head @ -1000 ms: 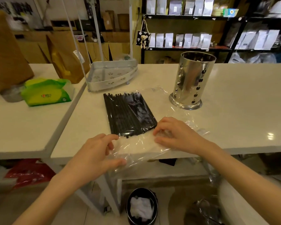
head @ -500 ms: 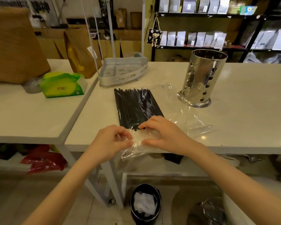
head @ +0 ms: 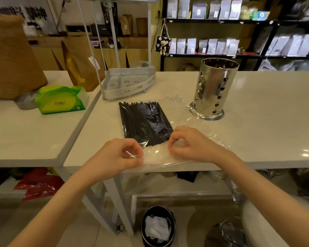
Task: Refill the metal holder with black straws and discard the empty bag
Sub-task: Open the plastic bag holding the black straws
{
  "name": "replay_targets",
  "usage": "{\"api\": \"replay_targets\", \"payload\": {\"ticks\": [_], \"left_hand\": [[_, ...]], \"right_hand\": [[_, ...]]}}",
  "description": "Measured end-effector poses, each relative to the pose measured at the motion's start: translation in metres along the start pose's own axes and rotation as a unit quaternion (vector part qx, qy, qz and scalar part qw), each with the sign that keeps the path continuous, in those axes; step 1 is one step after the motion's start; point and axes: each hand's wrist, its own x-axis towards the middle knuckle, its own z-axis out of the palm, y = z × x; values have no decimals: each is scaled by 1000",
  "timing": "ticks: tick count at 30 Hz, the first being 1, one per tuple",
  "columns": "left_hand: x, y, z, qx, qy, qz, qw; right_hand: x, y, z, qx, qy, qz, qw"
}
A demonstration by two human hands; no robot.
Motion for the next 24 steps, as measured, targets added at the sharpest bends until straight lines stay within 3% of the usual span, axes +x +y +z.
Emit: {"api": "replay_targets", "payload": {"ticks": [3,6,10,15,20,24], "left_hand": [[11,12,-6,34,-7,-6,999],[42,23,-4,117,35,83,989],[97,17,17,219,-50,180,958],[120,-6,42,354,-72,188,913],[123,-4,46,414,-101,169,889],[124,-9,45,391,-75,188,898]], "right_hand": [[-4,6,-5,7,0,-4,1000],[-7,10,-8,14,15,-15,1000],[-10,8,-10,10,39,-19,999],[-17,11,-10,13,106,-8,994],[-28,16,-18,6,179,-12,984],[-44,15,-26,-8,226,-40,973]]}}
